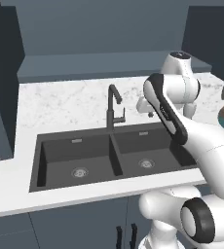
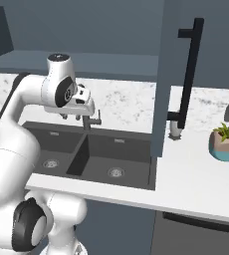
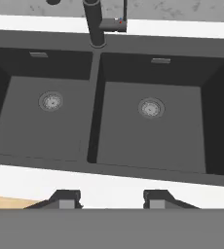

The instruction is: Pick up the bowls on the counter and stack them on top of one another in the open cabinet. Place the smaller bowl on top of the larger bowl.

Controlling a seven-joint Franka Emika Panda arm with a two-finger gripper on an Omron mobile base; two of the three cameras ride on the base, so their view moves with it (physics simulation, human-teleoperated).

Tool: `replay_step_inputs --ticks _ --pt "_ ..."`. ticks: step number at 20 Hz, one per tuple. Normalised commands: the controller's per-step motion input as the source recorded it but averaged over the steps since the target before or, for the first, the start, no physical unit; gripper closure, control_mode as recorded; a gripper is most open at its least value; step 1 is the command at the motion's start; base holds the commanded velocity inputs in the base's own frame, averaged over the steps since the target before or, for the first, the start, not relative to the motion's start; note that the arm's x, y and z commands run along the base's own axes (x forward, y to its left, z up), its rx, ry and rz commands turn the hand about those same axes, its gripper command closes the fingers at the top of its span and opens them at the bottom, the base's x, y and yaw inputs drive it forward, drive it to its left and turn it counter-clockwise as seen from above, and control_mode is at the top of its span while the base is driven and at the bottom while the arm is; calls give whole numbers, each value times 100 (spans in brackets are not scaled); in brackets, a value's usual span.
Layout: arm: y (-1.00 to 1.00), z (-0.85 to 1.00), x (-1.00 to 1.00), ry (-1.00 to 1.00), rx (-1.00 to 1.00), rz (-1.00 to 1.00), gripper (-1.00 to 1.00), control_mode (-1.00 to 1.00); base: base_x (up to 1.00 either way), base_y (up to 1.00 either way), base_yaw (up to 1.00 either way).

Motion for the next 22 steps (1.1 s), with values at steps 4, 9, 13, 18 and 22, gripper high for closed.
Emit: replay_step_inputs --ticks 4,9,13,18,22 --pt "-9 0 -36 -4 0 0 -100 -100 0 0 0" --pt "2 0 -83 -18 0 0 -100 -100 0 0 0" --pt "0 0 0 0 0 0 -100 100 -100 54 3" --pt "0 0 0 0 0 0 -100 100 -100 95 6" --pt "0 0 0 0 0 0 -100 100 -100 100 5"
